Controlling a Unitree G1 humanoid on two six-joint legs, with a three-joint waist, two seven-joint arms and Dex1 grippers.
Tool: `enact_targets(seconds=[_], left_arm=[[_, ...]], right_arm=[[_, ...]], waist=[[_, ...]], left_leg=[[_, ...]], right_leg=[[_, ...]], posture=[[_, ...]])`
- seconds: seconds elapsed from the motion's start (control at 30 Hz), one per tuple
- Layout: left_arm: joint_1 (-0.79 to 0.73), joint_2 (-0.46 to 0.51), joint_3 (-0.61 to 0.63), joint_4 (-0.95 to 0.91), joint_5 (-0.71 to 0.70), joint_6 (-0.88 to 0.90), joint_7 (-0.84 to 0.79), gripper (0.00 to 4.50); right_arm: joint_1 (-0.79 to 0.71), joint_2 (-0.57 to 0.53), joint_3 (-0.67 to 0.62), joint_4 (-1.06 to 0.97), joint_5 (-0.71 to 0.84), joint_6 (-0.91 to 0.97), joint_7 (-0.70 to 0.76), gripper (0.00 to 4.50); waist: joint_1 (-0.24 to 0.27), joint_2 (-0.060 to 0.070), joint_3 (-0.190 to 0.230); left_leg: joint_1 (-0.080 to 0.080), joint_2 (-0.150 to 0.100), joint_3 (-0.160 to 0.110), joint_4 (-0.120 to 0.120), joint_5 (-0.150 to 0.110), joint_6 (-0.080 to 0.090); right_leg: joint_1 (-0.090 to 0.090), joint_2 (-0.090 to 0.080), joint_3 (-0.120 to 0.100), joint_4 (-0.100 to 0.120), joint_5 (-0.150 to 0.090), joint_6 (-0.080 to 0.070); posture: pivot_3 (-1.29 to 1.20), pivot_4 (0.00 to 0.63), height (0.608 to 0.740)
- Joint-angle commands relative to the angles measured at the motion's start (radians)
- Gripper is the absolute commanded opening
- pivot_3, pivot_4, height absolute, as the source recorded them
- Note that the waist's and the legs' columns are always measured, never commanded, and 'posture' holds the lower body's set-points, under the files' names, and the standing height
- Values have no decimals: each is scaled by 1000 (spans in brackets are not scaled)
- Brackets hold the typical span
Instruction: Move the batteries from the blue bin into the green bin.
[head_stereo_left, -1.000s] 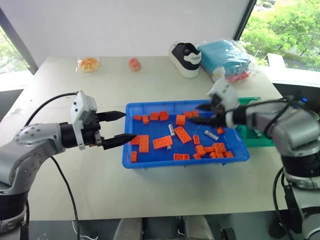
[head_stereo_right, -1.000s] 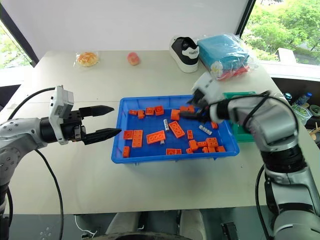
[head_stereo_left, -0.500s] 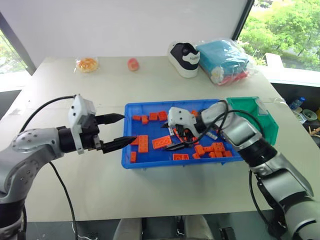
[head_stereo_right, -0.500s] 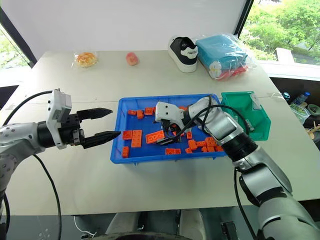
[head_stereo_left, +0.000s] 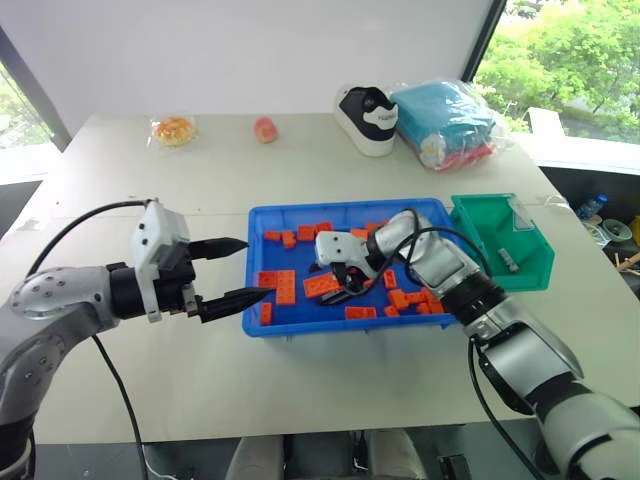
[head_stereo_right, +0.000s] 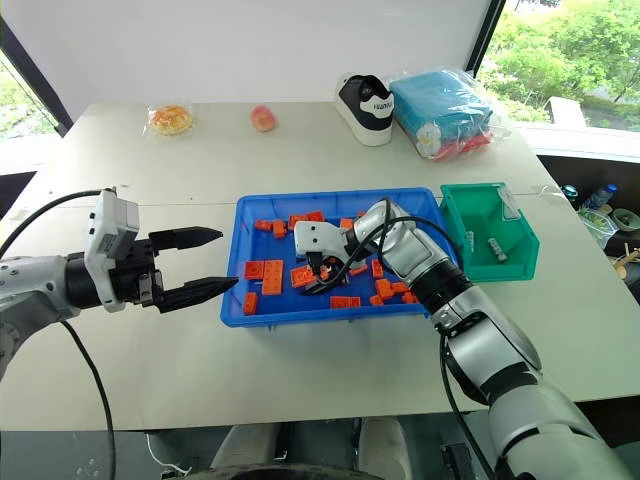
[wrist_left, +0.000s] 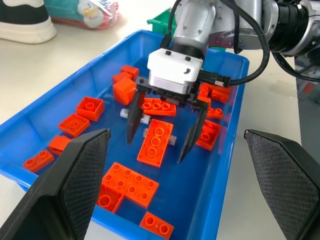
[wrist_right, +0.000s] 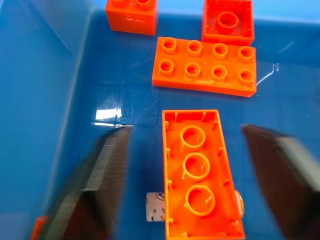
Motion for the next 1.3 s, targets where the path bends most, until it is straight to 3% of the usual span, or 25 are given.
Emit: enact_targets(seconds=[0.03, 0.2, 0.4, 0.5, 0.6, 0.7, 0.8, 1.23, 1.3], left_arm=[[-8, 16, 16, -21, -18, -6, -17, 4500], [0, 45, -20, 4, 15, -31, -102, 4500], [-29, 59, -62, 40, 45, -62, -183, 4500], [-59, 53, -83, 74, 62, -74, -203, 4500], [-87, 43, -107, 92, 78, -83, -207, 4500], [-100, 39, -115, 98, 83, -84, -209, 4500], [-102, 37, -115, 96, 85, -82, -211, 4500], [-67, 35, -89, 51, 67, -69, -185, 4500], [-67, 34, -88, 50, 66, -69, -181, 4500]], right_arm=[[-3, 4, -41, -58, 9, 14, 11, 2144], [-16, -17, -152, -241, 126, 241, 22, 2144], [21, -143, -280, -371, 161, 377, -33, 2144], [47, -165, -286, -400, 174, 402, -46, 2144], [51, -111, -233, -375, 140, 365, -83, 2144], [47, -73, -197, -334, 113, 323, -101, 2933], [64, -60, -137, -301, 59, 200, -103, 4479], [78, -3, -58, -134, -34, 11, -76, 4479], [73, 12, -67, -115, -38, 7, -81, 3957]], waist=[[1, 0, 0], [1, 1, 0], [6, 0, 0], [3, 0, 0], [-9, -3, -2], [-21, -3, -2], [-19, -3, -2], [-20, -3, -2], [-20, -3, -2]], left_leg=[[0, 0, 0, 0, 0, 0], [0, 0, 0, 0, 0, 0], [0, 0, 0, 1, 0, 0], [0, 0, 0, 1, 0, 0], [0, 0, 2, 0, 0, 0], [0, 0, 2, -2, 0, 0], [0, 0, 1, -2, 0, 0], [0, 0, 0, -1, 0, 0], [0, 0, 0, 0, 0, 0]], right_leg=[[0, 0, 0, 0, 0, 0], [0, 0, 0, 0, 0, 0], [-2, 0, 0, -1, -2, -3], [-2, 0, 0, -1, -2, -3], [-1, 0, 0, 0, -2, -3], [-2, 1, 0, 1, 0, 0], [-1, 1, 0, 1, 0, 0], [0, 0, 0, 1, 0, 0], [0, 0, 0, 1, 0, 0]], posture=[[0, 150, 725], [0, 150, 725], [0, 150, 725], [0, 150, 725], [0, 150, 725], [0, 150, 725], [0, 150, 725], [0, 150, 725], [0, 150, 725]])
